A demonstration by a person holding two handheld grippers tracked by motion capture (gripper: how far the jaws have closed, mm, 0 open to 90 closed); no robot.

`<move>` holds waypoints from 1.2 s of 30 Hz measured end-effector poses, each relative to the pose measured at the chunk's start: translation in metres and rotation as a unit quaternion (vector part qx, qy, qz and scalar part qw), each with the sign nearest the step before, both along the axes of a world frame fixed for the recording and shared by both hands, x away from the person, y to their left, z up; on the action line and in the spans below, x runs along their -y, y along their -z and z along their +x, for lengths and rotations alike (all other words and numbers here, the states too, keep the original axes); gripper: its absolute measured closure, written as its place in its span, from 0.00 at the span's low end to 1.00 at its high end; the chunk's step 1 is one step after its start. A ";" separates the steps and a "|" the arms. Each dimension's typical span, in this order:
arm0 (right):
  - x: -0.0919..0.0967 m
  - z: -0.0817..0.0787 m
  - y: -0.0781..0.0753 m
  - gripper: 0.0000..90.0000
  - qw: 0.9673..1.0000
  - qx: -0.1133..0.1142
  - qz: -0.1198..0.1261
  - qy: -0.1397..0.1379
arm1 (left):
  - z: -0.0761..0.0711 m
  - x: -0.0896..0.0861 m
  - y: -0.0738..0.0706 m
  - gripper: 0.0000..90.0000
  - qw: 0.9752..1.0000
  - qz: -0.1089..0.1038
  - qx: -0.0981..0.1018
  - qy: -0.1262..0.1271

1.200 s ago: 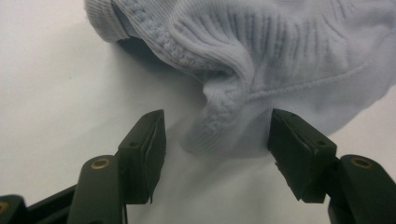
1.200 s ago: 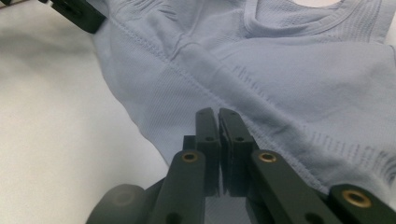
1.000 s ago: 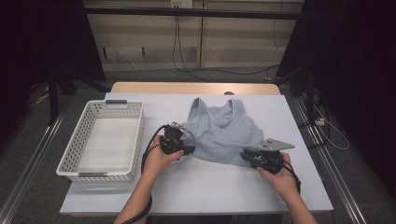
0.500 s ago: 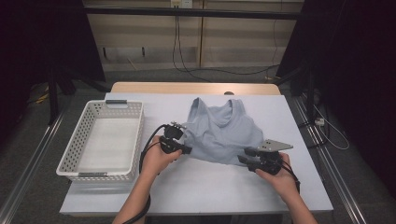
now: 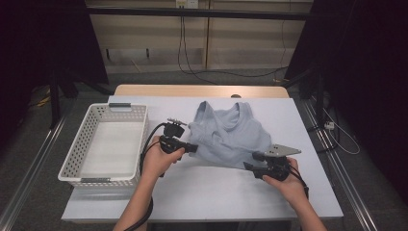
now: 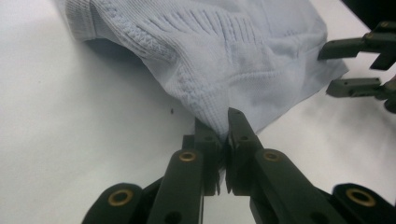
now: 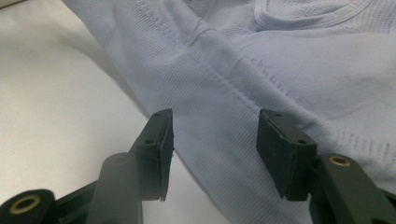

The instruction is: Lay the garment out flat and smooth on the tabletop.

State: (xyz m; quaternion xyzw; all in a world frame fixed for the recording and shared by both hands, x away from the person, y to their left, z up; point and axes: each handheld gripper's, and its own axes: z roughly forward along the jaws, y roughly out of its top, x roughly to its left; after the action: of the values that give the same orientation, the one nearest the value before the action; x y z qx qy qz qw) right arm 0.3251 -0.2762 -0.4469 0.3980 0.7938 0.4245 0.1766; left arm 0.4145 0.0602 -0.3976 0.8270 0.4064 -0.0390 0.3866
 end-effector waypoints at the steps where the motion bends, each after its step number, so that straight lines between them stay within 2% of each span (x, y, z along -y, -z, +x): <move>1: 0.000 0.000 0.000 0.51 1.000 0.000 0.000 -0.002 | 0.000 0.000 -0.001 0.95 1.000 -0.001 0.000 -0.001; 10: -0.006 -0.002 0.003 0.50 1.000 -0.010 -0.005 -0.014 | 0.001 -0.001 -0.006 0.95 1.000 -0.017 0.007 -0.006; 15: -0.005 -0.001 0.006 0.52 1.000 -0.020 -0.011 -0.011 | 0.001 -0.003 -0.008 0.95 1.000 -0.020 0.010 -0.008; 18: -0.004 0.000 0.009 0.55 0.999 -0.024 -0.024 -0.002 | 0.001 -0.001 -0.008 0.95 1.000 -0.018 0.012 -0.007; 21: -0.003 0.002 0.012 0.62 0.999 -0.027 -0.035 0.007 | 0.001 -0.001 -0.007 0.95 1.000 -0.017 0.013 -0.006; 29: -0.006 0.003 0.014 0.73 0.998 -0.015 -0.055 0.013 | 0.001 0.000 -0.005 0.95 1.000 -0.015 0.011 -0.011; 30: -0.006 0.003 0.014 0.76 0.998 -0.015 -0.055 0.013 | 0.001 0.000 -0.005 0.95 1.000 -0.013 0.011 -0.010; 33: -0.004 0.004 0.013 0.95 0.998 -0.015 -0.052 0.008 | 0.001 0.001 -0.004 0.95 1.000 -0.011 0.013 -0.010; 36: -0.004 0.004 0.011 0.98 0.998 -0.022 -0.050 0.004 | 0.001 0.001 -0.005 0.95 1.000 -0.010 0.013 -0.010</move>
State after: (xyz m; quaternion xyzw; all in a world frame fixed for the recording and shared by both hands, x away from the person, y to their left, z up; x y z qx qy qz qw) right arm 0.3292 -0.2721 -0.4576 0.4011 0.8162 0.3744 0.1810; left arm 0.4151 0.0590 -0.3928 0.8195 0.4088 -0.0283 0.4007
